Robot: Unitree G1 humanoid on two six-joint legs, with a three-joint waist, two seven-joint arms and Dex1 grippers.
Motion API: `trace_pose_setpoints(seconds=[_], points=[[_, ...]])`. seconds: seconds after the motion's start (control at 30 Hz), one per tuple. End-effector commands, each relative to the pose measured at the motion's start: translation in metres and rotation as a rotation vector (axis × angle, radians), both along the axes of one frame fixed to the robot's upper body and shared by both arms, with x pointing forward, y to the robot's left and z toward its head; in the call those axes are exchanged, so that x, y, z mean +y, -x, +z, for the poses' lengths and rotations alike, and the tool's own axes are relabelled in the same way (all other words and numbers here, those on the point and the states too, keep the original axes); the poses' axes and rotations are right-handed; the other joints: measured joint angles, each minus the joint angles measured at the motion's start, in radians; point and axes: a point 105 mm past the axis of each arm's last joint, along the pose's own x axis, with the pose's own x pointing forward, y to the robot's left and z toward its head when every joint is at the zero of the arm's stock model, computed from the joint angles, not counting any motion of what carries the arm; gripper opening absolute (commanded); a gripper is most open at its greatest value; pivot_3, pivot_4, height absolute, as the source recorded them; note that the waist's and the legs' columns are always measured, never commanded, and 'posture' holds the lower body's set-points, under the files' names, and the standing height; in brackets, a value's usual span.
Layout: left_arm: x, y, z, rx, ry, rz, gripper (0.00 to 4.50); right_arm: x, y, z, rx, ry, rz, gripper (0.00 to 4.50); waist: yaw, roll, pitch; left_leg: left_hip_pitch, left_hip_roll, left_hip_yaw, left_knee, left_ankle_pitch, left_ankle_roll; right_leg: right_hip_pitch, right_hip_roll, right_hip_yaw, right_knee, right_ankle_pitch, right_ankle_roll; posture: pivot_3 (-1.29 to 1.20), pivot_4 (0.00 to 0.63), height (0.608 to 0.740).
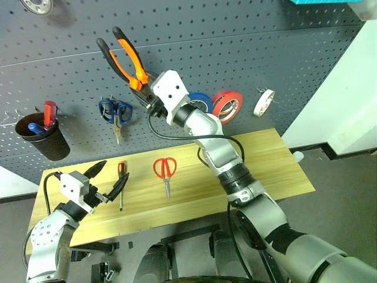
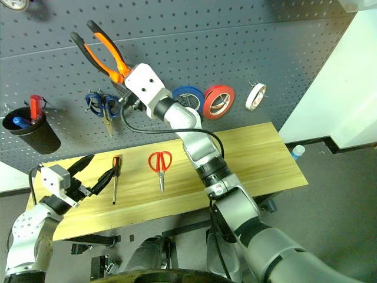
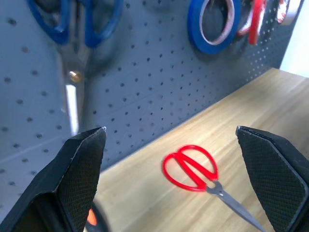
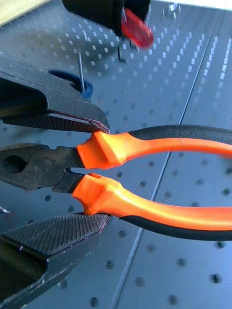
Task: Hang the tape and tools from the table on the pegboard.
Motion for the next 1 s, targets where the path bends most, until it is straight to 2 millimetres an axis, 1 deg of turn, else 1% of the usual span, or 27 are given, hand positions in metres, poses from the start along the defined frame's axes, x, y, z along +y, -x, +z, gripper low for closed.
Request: trace_pose_setpoints(seconds=[0.03, 0.1, 0.2, 0.27, 0.47, 0.6, 0.87, 1.0], points=[[-0.008, 0.008, 0.009, -0.036, -0.013, -0.007, 4.50, 0.005, 0.002, 0.029, -0.081, -0.096, 0.011, 2.08, 0.008, -0.003, 0.013, -0.002, 0.000, 0.000, -0.001, 0.000, 0.000, -0.003, 0.000, 0.000, 0.001, 0.000, -0.001, 0.00, 0.220, 0.740], [-0.011, 0.014, 0.007, -0.022, -0.008, -0.013, 4.50, 0.004, 0.001, 0.032, -0.090, -0.115, 0.007, 2.08, 0.013, -0.004, 0.023, -0.007, 0.001, 0.000, -0.001, 0.000, 0.000, -0.009, 0.000, 0.000, 0.002, 0.000, 0.000, 0.00, 0.233, 0.740], [-0.015, 0.018, 0.008, -0.010, -0.004, -0.026, 4.50, 0.000, -0.003, 0.038, -0.113, -0.134, 0.003, 2.08, 0.017, -0.003, 0.039, -0.016, 0.001, 0.000, 0.000, 0.000, 0.000, -0.018, 0.001, 0.000, 0.004, 0.001, 0.000, 0.00, 0.254, 0.740], [-0.015, 0.020, 0.009, -0.009, 0.000, -0.030, 4.50, -0.002, -0.005, 0.042, -0.130, -0.144, -0.001, 2.08, 0.017, -0.005, 0.053, -0.016, 0.001, 0.000, 0.000, 0.000, 0.000, -0.019, 0.000, 0.000, 0.005, 0.001, 0.000, 0.00, 0.262, 0.740], [-0.015, 0.019, 0.011, -0.003, 0.003, -0.040, 4.50, -0.006, -0.008, 0.053, -0.174, -0.194, 0.002, 2.08, 0.013, -0.005, 0.069, -0.016, 0.001, 0.000, 0.000, 0.000, 0.000, -0.020, 0.001, 0.000, 0.007, 0.000, -0.002, 0.00, 0.261, 0.740], [-0.015, 0.018, 0.010, -0.001, 0.004, -0.039, 4.50, -0.003, -0.011, 0.048, -0.166, -0.202, -0.007, 2.08, 0.011, -0.007, 0.071, -0.016, 0.001, 0.001, 0.000, 0.000, 0.000, -0.023, 0.001, 0.000, 0.012, -0.001, -0.004, 0.00, 0.258, 0.740], [-0.012, 0.016, 0.008, -0.005, 0.003, -0.028, 4.50, 0.009, -0.013, 0.021, -0.094, -0.195, 0.002, 2.08, 0.012, -0.007, 0.072, -0.016, 0.002, 0.001, 0.000, 0.000, 0.000, -0.023, 0.002, 0.000, 0.014, -0.002, -0.004, 0.01, 0.248, 0.740], [-0.011, 0.018, 0.008, -0.005, 0.002, -0.024, 4.50, 0.008, -0.016, 0.012, -0.097, -0.187, -0.040, 2.08, 0.013, -0.007, 0.072, -0.016, 0.002, 0.001, 0.000, 0.000, 0.000, -0.023, 0.002, 0.000, 0.014, -0.002, -0.004, 0.01, 0.246, 0.740]])
